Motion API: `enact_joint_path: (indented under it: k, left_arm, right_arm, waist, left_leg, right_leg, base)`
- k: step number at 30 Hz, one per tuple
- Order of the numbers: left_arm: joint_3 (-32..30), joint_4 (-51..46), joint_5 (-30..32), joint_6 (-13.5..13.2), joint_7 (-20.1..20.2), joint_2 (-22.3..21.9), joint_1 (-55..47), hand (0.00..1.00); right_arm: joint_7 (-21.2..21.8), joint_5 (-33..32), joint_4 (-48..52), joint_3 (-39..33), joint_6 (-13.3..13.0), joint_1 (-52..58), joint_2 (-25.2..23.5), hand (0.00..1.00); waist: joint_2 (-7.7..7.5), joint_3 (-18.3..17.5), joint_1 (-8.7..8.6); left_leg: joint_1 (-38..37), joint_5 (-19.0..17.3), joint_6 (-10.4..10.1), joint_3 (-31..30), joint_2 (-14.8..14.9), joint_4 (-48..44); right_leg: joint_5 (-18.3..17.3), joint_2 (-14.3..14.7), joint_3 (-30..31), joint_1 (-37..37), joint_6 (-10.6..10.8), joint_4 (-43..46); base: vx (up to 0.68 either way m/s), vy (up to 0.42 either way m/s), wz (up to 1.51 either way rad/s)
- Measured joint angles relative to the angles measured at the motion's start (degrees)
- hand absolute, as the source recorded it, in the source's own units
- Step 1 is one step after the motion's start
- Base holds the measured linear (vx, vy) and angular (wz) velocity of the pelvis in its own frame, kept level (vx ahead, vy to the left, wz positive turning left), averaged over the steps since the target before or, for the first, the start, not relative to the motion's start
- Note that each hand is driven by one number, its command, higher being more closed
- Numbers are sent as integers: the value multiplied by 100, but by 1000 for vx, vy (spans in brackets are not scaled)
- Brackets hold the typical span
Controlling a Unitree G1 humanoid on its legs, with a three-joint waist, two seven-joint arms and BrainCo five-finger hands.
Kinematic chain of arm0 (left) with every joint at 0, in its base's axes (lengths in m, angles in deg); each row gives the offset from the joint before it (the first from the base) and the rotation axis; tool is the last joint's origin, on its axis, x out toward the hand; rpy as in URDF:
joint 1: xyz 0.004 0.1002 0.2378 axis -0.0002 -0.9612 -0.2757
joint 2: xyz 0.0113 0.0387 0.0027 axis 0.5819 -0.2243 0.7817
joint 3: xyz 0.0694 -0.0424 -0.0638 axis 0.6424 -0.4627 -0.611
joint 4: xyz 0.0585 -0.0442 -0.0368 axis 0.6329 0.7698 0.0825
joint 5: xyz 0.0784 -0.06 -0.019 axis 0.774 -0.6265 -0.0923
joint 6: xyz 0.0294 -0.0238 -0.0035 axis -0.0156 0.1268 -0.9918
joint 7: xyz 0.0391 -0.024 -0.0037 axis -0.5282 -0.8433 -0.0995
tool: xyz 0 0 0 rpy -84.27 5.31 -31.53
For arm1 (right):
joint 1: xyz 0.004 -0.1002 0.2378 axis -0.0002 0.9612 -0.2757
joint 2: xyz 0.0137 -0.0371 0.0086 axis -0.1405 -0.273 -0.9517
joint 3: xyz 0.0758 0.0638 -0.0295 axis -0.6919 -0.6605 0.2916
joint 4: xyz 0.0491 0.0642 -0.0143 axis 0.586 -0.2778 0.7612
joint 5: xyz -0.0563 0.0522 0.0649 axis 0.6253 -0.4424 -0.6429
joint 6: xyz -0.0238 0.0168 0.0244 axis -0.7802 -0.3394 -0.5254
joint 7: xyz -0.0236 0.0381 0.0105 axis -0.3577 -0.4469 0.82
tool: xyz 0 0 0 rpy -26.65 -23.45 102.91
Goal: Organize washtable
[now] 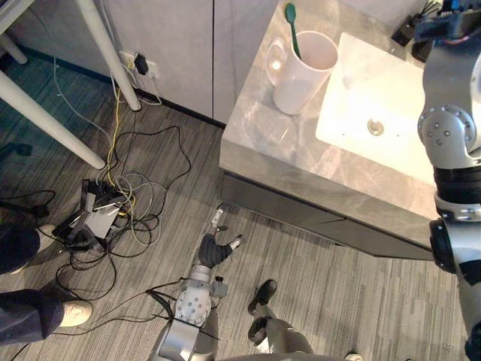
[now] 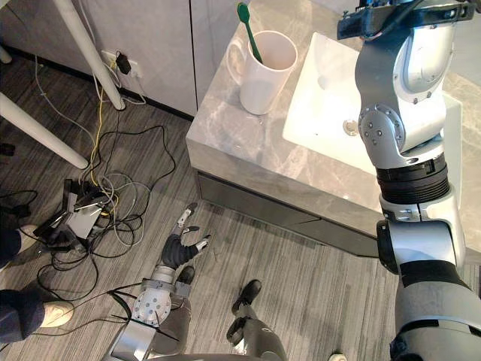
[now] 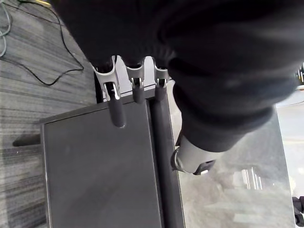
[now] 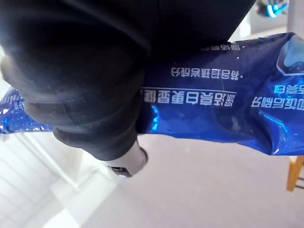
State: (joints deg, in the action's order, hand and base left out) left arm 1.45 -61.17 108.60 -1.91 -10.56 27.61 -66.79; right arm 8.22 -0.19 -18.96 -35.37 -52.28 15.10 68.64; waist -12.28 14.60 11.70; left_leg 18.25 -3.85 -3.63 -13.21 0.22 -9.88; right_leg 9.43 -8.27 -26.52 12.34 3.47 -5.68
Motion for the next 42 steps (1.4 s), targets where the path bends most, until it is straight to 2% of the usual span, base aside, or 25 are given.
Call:
enact_joint_path:
  k: [2,9,15,19,22,29,42]
  left_arm:
    - [29,50,-96,1,-10,1,-7,0]
    - [90,108,-239,9,-35,-8,-2,0]
    - [153,108,-248,8,-60,-5,0,0]
    - [188,108,-252,10,-128,-6,0,0]
    - [188,107,-250,9,-142,-5,0,0]
    - [178,99,-248,8,-256,-4,-9,0]
    - [70,-116,-221,20,-574,-255,9,0]
  right_arm:
    - [-12,-2,-93,137,6,-127,0,100]
    - [-34,-45,-91,151,9,-137,3,100]
    - [-152,-41,-94,168,57,-136,19,100]
    - [-162,-42,-110,295,174,-117,278,100]
    - [-211,-38,-115,295,180,-109,360,100]
    - [-255,25,-115,294,179,-50,419,100]
    - [-532,51,-113,243,179,-17,-40,100]
  waist:
    - [53,39,7]
    - [96,70,-8]
    - [154,178,-131]
    - [212,267,-153]
    - [301,342,-159]
    - [377,396,-161]
    - [391,421,-147]
  left_leg:
    - [27,1,1,-1,-9,-6]
    - [146,2,3,16,-12,-18]
    - [205,2,4,25,-28,-21]
    - [308,3,6,74,-31,-51]
    - [326,4,7,84,-41,-59]
    - [408,4,8,74,-50,-80]
    - [427,6,11,155,-35,-60]
  right_leg:
    - [5,-2,2,23,7,0]
    - [15,-2,15,154,16,0]
    - [29,-51,49,213,34,0]
    - [103,-60,140,347,38,0]
    - [115,-72,153,369,47,0]
    - [116,-75,152,432,47,0]
    - [248,-43,299,516,118,0]
  base:
    - [-4,5,2]
    - [3,0,0]
    - [1,5,-1]
    - [-1,19,-10]
    - [-1,5,-1]
    - [0,0,0]
    - [0,6,-3]
